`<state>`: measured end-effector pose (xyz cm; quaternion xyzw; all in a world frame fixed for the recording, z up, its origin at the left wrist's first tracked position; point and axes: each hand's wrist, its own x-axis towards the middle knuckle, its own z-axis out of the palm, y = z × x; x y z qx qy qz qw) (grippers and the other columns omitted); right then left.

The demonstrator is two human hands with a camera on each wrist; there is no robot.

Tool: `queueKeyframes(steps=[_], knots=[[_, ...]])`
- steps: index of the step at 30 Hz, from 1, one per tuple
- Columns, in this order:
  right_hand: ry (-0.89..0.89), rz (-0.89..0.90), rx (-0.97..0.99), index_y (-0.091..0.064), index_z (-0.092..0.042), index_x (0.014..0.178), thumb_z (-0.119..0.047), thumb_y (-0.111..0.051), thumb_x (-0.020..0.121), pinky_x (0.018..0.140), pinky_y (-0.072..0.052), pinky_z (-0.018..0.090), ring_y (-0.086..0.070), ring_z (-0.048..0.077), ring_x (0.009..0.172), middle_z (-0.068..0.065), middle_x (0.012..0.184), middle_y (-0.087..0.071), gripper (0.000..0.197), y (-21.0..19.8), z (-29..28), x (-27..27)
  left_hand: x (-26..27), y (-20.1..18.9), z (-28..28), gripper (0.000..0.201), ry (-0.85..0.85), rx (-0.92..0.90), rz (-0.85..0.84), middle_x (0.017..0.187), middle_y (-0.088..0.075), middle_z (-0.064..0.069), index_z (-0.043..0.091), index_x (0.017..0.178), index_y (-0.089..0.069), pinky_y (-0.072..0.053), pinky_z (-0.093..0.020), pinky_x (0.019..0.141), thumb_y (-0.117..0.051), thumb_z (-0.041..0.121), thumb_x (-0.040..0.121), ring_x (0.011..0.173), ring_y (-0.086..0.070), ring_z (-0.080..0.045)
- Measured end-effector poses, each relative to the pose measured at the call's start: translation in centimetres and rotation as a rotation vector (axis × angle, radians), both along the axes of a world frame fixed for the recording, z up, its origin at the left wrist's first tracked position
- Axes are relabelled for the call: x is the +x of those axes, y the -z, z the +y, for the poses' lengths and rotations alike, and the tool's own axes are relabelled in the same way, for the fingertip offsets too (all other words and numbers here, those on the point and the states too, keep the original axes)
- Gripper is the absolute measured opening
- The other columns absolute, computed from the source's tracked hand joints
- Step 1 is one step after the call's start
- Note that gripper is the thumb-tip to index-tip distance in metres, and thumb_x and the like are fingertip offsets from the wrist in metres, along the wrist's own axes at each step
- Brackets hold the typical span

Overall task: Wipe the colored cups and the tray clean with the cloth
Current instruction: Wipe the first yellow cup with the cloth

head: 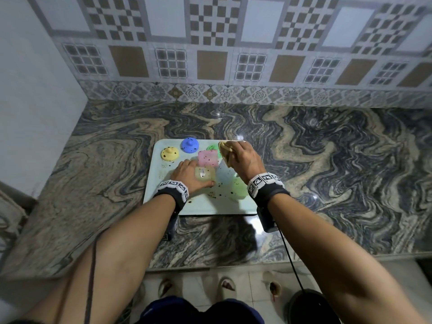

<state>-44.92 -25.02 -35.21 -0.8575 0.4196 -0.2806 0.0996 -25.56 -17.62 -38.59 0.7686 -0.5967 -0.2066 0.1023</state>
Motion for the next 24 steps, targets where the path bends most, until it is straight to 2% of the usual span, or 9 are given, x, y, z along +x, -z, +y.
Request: queueKeyframes(steps=[3, 5, 8, 10, 12, 16, 18, 21, 24], knots=[[-0.009, 0.016, 0.019, -0.064, -0.007, 0.122, -0.006, -0.057, 0.091, 0.071, -0.056, 0.047, -0.059, 0.038, 0.102, 0.015, 0.112, -0.066, 0.032, -0.1, -0.2, -0.5, -0.1, -0.2, -0.6, 0.091, 0.033, 0.012, 0.019, 0.121, -0.054, -0.007, 0.024, 0.135, -0.045, -0.045, -0.039, 0.095, -0.078, 0.062, 0.059, 0.119, -0.049, -0.028], [-0.026, 0.013, 0.025, -0.064, -0.006, 0.122, -0.005, -0.057, 0.092, 0.07, -0.055, 0.047, -0.059, 0.038, 0.101, 0.016, 0.111, -0.066, 0.031, -0.3, -0.2, -0.5, 0.5, -0.5, -0.8, 0.098, 0.065, 0.034, 0.052, 0.123, -0.057, -0.006, 0.025, 0.137, -0.041, -0.047, -0.04, 0.094, -0.083, 0.057, 0.054, 0.119, -0.051, -0.028], [-0.036, 0.004, 0.028, -0.066, -0.004, 0.121, -0.006, -0.059, 0.092, 0.067, -0.053, 0.044, -0.06, 0.039, 0.097, 0.018, 0.108, -0.067, 0.029, -0.9, -0.1, -0.4, 0.7, -0.6, -0.7, 0.111, 0.062, 0.042, -0.012, 0.125, -0.051, -0.009, 0.017, 0.136, -0.04, -0.041, -0.042, 0.1, -0.082, 0.069, 0.048, 0.119, -0.046, -0.03], [-0.056, -0.003, 0.02, -0.067, -0.002, 0.118, -0.006, -0.061, 0.092, 0.065, -0.053, 0.043, -0.061, 0.04, 0.093, 0.02, 0.105, -0.067, 0.027, -1.1, 0.0, -0.3, -0.5, -0.8, -0.3, 0.111, -0.057, 0.049, -0.07, 0.124, -0.048, -0.011, 0.011, 0.13, -0.043, -0.038, -0.042, 0.101, -0.072, 0.081, 0.049, 0.118, -0.043, -0.031], [-0.068, -0.007, 0.015, -0.068, -0.002, 0.116, -0.007, -0.061, 0.092, 0.065, -0.053, 0.043, -0.061, 0.04, 0.091, 0.021, 0.103, -0.067, 0.026, -1.3, 0.1, -0.4, -1.8, -0.5, -0.3, 0.107, -0.151, 0.045, -0.072, 0.123, -0.046, -0.012, 0.008, 0.126, -0.044, -0.036, -0.042, 0.1, -0.07, 0.081, 0.053, 0.118, -0.042, -0.032], [-0.078, 0.006, 0.046, -0.066, -0.003, 0.121, -0.006, -0.059, 0.093, 0.071, -0.052, 0.043, -0.06, 0.04, 0.098, 0.021, 0.11, -0.066, 0.029, -1.3, -0.1, -1.0, -3.1, -0.3, -0.7, 0.085, -0.213, -0.01, 0.034, 0.126, -0.048, -0.015, 0.005, 0.126, -0.042, -0.038, -0.039, 0.097, -0.077, 0.054, 0.066, 0.12, -0.045, -0.033], [-0.076, 0.019, 0.061, -0.065, -0.003, 0.123, -0.005, -0.058, 0.093, 0.073, -0.053, 0.045, -0.059, 0.039, 0.102, 0.02, 0.113, -0.066, 0.031, -1.0, -0.2, -1.2, -2.9, -0.4, -0.9, 0.082, -0.21, -0.018, 0.056, 0.129, -0.048, -0.016, 0.005, 0.13, -0.039, -0.04, -0.04, 0.098, -0.08, 0.041, 0.068, 0.122, -0.045, -0.033], [-0.094, 0.018, 0.088, -0.065, -0.002, 0.124, -0.004, -0.058, 0.093, 0.073, -0.052, 0.044, -0.059, 0.04, 0.102, 0.021, 0.113, -0.065, 0.031, -0.7, -0.1, -1.1, -1.9, -0.7, -0.8, 0.087, -0.217, -0.021, 0.088, 0.13, -0.049, -0.016, 0.005, 0.134, -0.036, -0.041, -0.039, 0.097, -0.085, 0.032, 0.067, 0.123, -0.047, -0.033], [-0.14, 0.014, 0.08, -0.066, 0.0, 0.12, -0.012, -0.053, 0.092, 0.069, -0.055, 0.047, -0.061, 0.042, 0.095, 0.022, 0.107, -0.066, 0.033, -0.7, 0.1, -0.3, -0.7, -1.1, -0.5, 0.084, -0.195, -0.021, 0.036, 0.128, -0.051, -0.015, 0.014, 0.139, -0.041, -0.043, -0.041, 0.1, -0.083, 0.026, 0.067, 0.124, -0.046, -0.033]])
